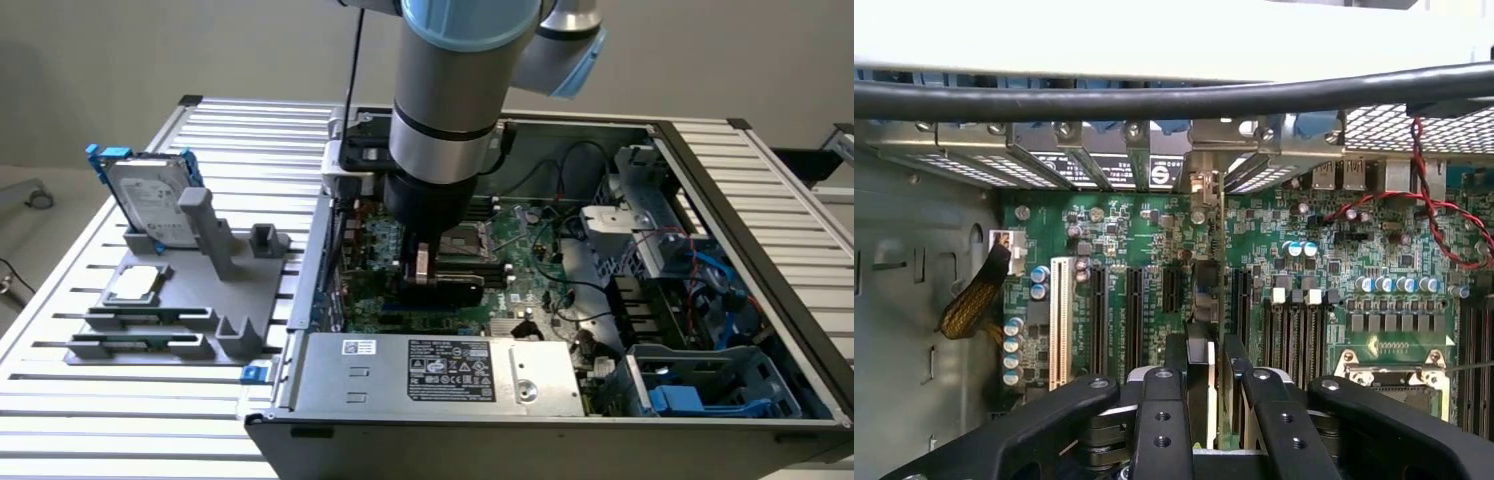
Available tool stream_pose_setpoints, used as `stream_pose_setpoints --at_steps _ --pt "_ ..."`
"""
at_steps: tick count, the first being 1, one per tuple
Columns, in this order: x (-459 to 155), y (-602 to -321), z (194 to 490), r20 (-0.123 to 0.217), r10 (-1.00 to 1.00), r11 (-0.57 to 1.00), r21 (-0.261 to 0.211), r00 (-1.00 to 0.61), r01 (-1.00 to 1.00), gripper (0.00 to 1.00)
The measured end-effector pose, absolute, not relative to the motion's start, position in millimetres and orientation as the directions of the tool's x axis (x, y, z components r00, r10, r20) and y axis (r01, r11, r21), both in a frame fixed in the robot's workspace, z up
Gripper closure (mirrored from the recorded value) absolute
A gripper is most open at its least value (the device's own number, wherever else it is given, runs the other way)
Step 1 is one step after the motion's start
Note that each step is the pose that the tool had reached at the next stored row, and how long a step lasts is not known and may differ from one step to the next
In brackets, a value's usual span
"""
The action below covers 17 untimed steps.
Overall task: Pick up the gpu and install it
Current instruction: 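Press down on the gpu until it lock into place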
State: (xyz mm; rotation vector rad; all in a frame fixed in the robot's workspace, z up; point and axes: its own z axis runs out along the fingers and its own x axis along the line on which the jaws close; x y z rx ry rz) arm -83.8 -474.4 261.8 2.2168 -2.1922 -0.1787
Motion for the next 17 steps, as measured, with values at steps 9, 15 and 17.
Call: stream_pose_setpoints --at_steps 9,15,17 --pt "-84.3 -474.6 260.7 -0.068 -0.998 -0.009 0.094 0.003 -0.996 0.74" --pt "-84.3 -474.7 259.4 -0.068 -0.998 -0.009 0.094 0.003 -0.996 0.74" --pt "-84.2 -474.8 259.3 -0.068 -0.998 -0.009 0.094 0.003 -0.996 0.74"
